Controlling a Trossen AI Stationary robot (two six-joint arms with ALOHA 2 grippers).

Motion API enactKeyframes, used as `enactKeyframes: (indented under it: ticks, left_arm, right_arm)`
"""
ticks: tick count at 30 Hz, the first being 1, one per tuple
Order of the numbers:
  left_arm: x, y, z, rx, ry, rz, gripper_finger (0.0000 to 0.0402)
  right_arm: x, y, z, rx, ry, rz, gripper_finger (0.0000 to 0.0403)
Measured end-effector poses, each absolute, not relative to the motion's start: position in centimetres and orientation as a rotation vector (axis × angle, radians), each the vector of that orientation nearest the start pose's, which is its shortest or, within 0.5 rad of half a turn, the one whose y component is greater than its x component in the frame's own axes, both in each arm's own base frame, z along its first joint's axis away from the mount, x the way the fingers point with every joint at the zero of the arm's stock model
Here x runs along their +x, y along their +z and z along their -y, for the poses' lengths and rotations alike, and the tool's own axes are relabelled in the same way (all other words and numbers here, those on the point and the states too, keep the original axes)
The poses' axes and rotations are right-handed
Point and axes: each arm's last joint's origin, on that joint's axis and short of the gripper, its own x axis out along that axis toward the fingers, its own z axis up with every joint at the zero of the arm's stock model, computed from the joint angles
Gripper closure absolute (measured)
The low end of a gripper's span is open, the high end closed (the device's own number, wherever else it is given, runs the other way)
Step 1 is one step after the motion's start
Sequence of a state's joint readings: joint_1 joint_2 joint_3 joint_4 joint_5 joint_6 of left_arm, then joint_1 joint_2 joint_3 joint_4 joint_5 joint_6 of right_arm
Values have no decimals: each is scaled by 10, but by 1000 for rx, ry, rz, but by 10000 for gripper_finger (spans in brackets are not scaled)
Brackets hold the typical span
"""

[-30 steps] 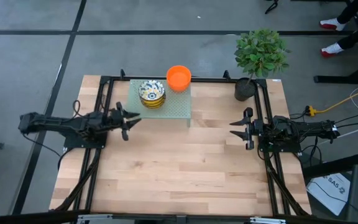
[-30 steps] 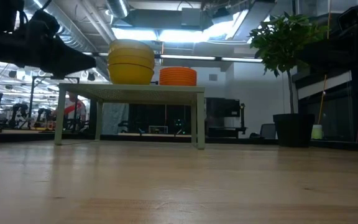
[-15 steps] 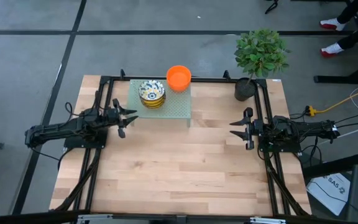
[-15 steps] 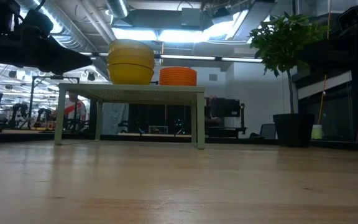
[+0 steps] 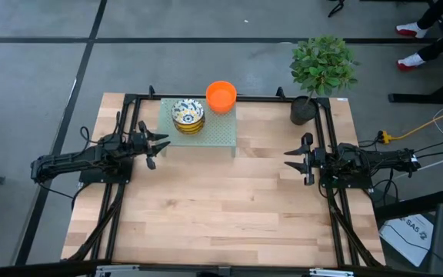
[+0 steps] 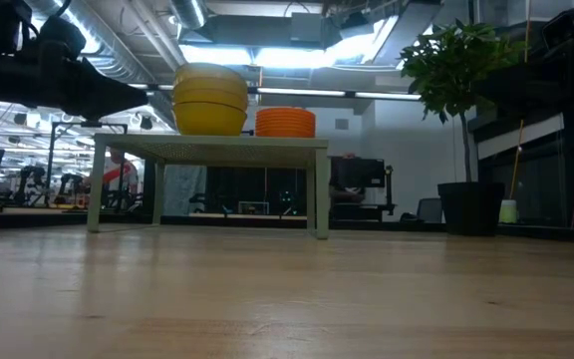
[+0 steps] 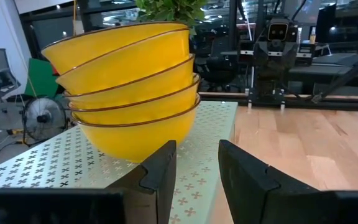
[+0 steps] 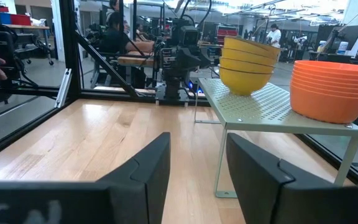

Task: Pick & Place Mini bowls
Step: Return to Home Position

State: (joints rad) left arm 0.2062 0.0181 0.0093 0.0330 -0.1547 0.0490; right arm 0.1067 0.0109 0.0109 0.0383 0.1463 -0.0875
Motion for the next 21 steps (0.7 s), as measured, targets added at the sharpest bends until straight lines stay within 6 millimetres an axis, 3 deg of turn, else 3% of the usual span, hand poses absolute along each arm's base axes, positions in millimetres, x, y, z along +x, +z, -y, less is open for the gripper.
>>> enactKeyframes:
  ticks: [21]
  left_arm:
    - [95,168,-24,48,361,15,286]
  right_arm:
    - [97,170,-7,-83,-18,35,247]
